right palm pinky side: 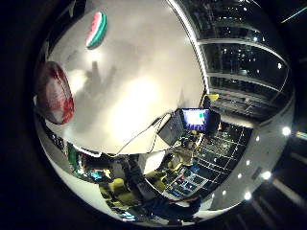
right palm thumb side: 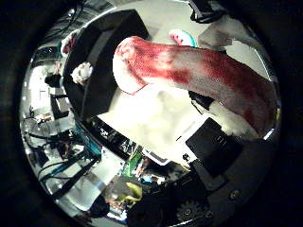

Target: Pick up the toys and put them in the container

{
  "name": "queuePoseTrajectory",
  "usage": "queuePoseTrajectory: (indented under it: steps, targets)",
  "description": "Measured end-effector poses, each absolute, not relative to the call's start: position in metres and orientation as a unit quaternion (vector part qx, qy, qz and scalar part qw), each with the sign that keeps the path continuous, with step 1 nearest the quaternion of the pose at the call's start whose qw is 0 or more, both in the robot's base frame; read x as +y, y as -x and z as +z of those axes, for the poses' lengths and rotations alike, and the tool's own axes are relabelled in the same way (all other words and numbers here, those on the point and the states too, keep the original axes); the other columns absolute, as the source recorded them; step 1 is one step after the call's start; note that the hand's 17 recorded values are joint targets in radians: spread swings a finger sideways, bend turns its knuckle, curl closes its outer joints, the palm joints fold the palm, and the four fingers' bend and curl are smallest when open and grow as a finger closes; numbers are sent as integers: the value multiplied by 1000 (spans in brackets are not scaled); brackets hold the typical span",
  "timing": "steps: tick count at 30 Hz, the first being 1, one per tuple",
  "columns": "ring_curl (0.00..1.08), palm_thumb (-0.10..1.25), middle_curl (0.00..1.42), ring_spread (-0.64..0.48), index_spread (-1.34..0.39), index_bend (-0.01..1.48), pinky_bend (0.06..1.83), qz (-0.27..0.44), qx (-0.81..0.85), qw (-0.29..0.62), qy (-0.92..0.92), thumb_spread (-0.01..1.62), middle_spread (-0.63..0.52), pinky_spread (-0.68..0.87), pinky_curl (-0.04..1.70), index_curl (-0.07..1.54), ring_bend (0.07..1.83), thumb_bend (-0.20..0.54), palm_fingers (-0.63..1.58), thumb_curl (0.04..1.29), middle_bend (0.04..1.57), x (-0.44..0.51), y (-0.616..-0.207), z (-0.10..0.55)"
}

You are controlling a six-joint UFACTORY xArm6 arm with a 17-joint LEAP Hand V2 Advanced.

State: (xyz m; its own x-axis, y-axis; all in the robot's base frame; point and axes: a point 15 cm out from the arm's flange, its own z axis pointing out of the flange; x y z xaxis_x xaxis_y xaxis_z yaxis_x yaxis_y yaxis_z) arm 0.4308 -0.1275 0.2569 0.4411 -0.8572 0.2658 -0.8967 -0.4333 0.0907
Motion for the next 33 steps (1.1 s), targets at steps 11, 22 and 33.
queuePoseTrajectory:
  steps: [11, 22, 33]
  targets:
    - [103, 1012, 418, -59, -443, 1104, 193, 110, -476, 84, -869, 787, -326, 339, 189, 614, 181, -25, 502, 557, 530, 12, -434, 278]
    - [115, 1011, 419, -108, -448, 1064, 193, 117, -416, 67, -899, 784, -351, 324, 181, 612, 183, -25, 548, 566, 522, 159, -453, 267]
    - [217, 1038, 344, -51, -501, 233, 525, 94, -413, 87, -902, 941, -146, 331, 280, 362, 428, -21, 149, 527, 236, 210, -489, 243]
